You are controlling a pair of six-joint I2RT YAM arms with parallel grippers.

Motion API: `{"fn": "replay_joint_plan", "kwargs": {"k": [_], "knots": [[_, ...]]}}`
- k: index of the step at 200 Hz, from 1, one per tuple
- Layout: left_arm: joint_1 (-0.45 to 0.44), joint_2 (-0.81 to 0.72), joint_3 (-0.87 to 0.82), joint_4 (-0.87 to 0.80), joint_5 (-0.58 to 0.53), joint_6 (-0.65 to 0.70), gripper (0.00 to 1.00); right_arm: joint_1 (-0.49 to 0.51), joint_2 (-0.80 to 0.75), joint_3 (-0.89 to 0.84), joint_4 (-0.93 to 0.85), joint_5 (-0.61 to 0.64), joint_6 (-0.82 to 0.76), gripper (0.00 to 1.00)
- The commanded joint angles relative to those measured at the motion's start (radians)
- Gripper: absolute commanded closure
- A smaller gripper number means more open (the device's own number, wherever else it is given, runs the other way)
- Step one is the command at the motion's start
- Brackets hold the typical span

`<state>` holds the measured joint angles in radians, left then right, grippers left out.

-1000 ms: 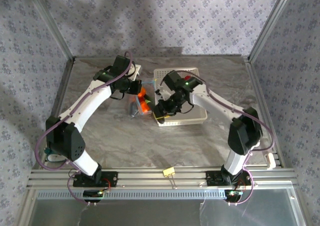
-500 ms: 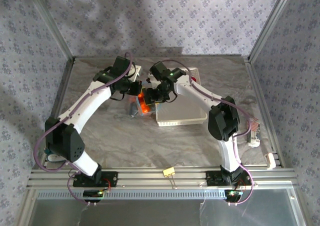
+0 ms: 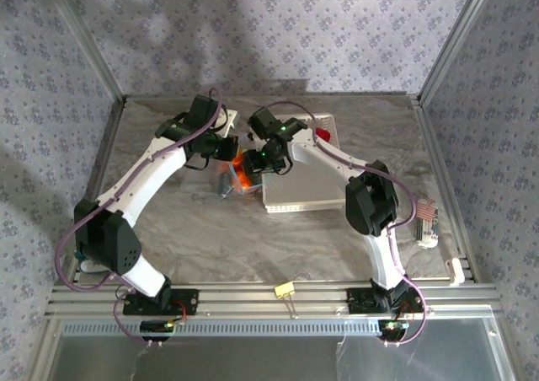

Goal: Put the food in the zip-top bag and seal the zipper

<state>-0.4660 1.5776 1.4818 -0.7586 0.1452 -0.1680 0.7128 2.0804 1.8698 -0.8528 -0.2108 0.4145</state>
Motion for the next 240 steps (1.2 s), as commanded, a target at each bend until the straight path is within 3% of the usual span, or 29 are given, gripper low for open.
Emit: {"fn": "replay_joint_plan", "kwargs": {"k": [1, 44, 90, 124, 172, 240], "knots": [[-0.003, -0.036, 0.002, 0.003, 0.011, 0.005, 0.9, 0.002, -0.016, 0.021, -0.01, 0.024, 0.007, 0.53], [-0.003, -0.041, 0.005, -0.003, 0.01, 0.008, 0.9, 0.007, -0.154, -0.057, 0.01, 0.082, -0.003, 0.52], [-0.001, -0.05, -0.008, 0.007, 0.01, 0.013, 0.91, 0.006, -0.466, -0.302, 0.094, 0.323, -0.031, 0.53], [-0.001, -0.047, -0.011, 0.016, 0.017, 0.008, 0.91, -0.024, -0.6, -0.44, 0.137, 0.561, -0.115, 0.34], [-0.002, -0.044, -0.003, 0.011, 0.023, 0.006, 0.9, -0.176, -0.451, -0.363, 0.078, 0.619, -0.181, 0.31], [-0.002, -0.037, 0.0, -0.001, 0.016, 0.007, 0.88, -0.238, -0.032, -0.044, 0.046, 0.712, -0.289, 0.25]]}}
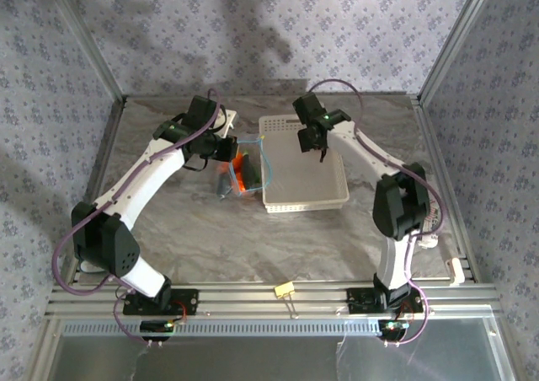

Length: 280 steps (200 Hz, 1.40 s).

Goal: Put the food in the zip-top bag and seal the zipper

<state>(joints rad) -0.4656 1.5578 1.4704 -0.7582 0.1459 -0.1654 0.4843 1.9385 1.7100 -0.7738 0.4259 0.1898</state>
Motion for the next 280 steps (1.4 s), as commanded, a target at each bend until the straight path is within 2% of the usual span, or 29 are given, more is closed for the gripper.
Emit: {"fn": "replay_joint_plan", "kwargs": {"k": [1, 21, 46, 161, 200, 280], "knots": [[-0.001, -0.017, 0.011, -0.001, 0.014, 0.004, 0.88, -0.01, 0.116, 0.122, -0.034, 0.078, -0.065, 0.25], [0.002, -0.013, 0.016, -0.011, 0.008, 0.009, 0.88, -0.02, 0.234, 0.235, -0.082, 0.128, -0.077, 0.25], [0.01, -0.017, 0.012, -0.013, 0.007, 0.01, 0.88, -0.034, 0.324, 0.318, -0.106, 0.119, -0.085, 0.23], [0.03, -0.011, -0.006, -0.013, 0.009, 0.013, 0.88, -0.079, 0.497, 0.483, -0.127, 0.014, -0.141, 0.22], [0.035, -0.01, -0.005, -0.014, 0.009, 0.014, 0.89, -0.1, 0.54, 0.537, -0.16, -0.073, -0.117, 0.22], [0.036, -0.005, -0.002, -0.013, 0.014, 0.01, 0.88, -0.117, 0.538, 0.527, -0.204, -0.292, -0.076, 0.21]]}}
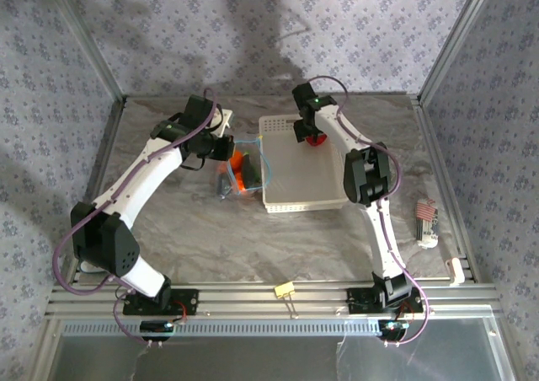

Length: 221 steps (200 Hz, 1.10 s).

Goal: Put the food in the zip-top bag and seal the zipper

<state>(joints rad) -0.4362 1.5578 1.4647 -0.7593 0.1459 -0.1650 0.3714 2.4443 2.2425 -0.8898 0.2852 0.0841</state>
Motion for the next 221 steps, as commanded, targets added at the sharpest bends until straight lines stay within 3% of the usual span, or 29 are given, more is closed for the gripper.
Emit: {"fn": "replay_joint_plan", "kwargs": {"k": [1, 55, 221], "knots": [[0.007, -0.005, 0.003, -0.012, 0.015, 0.01, 0.88, -0.004, 0.033, -0.006, -0.088, -0.154, 0.03, 0.21], [0.007, -0.013, -0.001, -0.013, 0.014, 0.012, 0.88, -0.006, 0.001, -0.051, -0.08, -0.312, 0.054, 0.19], [0.008, -0.009, 0.006, -0.015, 0.015, 0.016, 0.89, -0.001, -0.039, -0.064, 0.035, -0.251, 0.173, 0.17]]}}
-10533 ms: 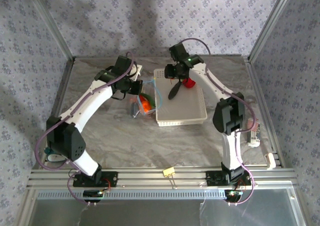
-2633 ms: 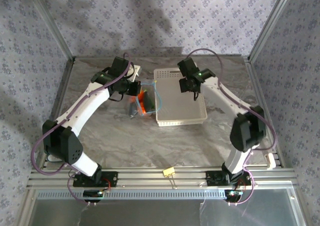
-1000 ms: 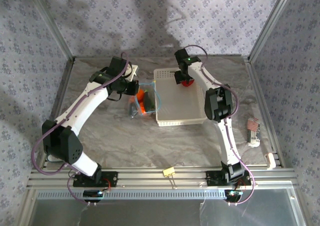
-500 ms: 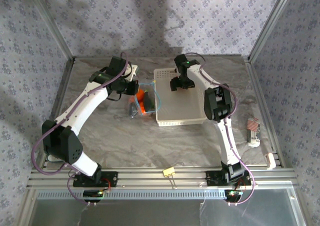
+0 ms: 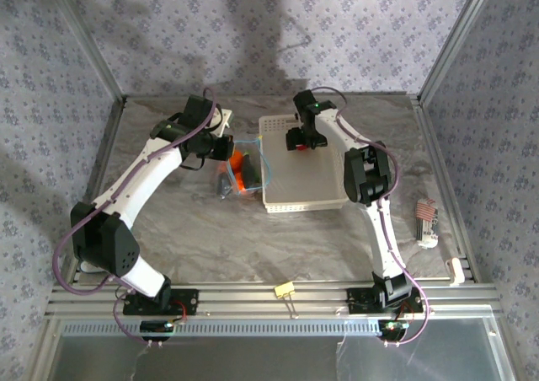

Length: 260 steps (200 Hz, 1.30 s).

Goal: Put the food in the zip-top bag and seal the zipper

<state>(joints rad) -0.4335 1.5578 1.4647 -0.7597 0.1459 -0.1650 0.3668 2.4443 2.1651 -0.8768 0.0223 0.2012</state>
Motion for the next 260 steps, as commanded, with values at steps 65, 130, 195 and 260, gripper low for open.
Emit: {"fn": "replay_joint_plan", "kwargs": {"k": [65, 130, 195, 260], "knots": [[0.006, -0.013, 0.001, -0.013, 0.013, 0.018, 0.88, 0.011, -0.039, 0.015, 0.054, 0.035, 0.095, 0.18], [0.007, -0.015, -0.002, -0.012, 0.013, 0.017, 0.89, 0.025, -0.064, -0.016, 0.078, 0.094, 0.09, 0.32], [0.009, -0.025, -0.012, -0.01, 0.014, 0.015, 0.89, 0.046, -0.146, -0.085, 0.114, 0.124, 0.061, 0.57], [0.01, -0.026, -0.011, 0.001, 0.021, 0.009, 0.89, 0.082, -0.55, -0.469, 0.23, 0.094, 0.045, 0.57]]}}
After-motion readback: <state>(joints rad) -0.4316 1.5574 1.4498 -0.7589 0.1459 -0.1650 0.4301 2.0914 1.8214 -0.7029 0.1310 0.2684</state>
